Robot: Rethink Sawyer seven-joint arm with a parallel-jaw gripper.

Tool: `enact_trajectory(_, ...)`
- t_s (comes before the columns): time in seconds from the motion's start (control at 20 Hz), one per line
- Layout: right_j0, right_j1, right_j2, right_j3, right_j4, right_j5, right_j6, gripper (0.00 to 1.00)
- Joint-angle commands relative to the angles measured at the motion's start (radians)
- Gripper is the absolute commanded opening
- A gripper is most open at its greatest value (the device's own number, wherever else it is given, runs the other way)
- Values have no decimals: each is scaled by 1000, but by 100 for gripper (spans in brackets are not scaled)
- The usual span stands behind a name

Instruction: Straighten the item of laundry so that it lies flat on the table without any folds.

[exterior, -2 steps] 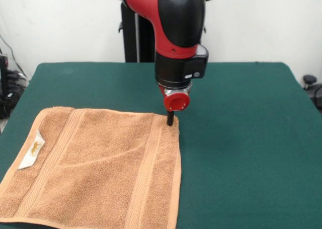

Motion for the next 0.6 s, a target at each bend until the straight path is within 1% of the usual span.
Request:
enact_trajectory(0.05,-4,16,103,49,1,17,185,0)
enact_trajectory(0.6,-2,-14,83,56,-3,58,180,0)
